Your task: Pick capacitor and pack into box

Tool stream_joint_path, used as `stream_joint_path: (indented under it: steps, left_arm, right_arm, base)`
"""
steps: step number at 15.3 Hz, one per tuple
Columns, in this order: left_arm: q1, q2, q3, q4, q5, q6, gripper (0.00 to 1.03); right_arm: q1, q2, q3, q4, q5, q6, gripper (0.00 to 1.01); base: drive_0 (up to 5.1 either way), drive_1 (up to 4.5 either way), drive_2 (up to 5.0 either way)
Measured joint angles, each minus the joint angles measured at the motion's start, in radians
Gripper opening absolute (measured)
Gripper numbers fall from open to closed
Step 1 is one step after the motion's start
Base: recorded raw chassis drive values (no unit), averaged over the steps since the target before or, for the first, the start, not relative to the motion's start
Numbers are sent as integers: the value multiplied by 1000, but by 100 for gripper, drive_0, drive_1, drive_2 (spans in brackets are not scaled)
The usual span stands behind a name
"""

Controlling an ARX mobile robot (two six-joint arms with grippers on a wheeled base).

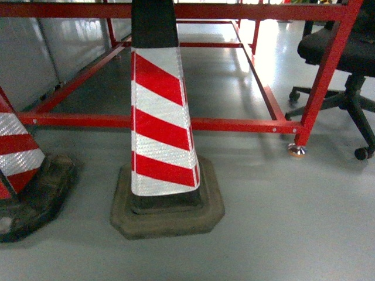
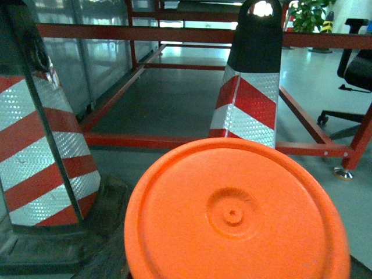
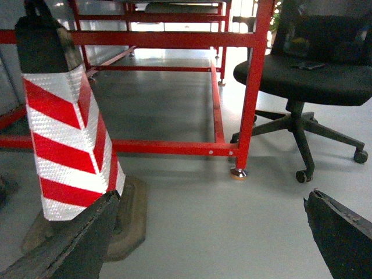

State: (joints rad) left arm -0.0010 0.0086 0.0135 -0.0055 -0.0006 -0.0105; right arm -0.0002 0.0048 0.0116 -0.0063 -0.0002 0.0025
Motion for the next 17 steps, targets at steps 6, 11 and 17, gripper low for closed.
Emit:
stream_joint_path:
  steps: [6, 11, 17]
  left_arm:
    - [0, 0, 0, -1, 0, 0, 44]
    - [0, 0, 0, -2, -2, 0, 44]
    - [0, 0, 0, -2, 1, 8, 44]
  right_arm:
    - [0, 0, 0, 1, 0, 0, 98]
    - [0, 0, 0, 0, 0, 0, 98]
    - [0, 0, 0, 2, 2, 1, 98]
  base:
    - [-2, 141, -144]
    - [0, 0, 0]
    - [0, 0, 0]
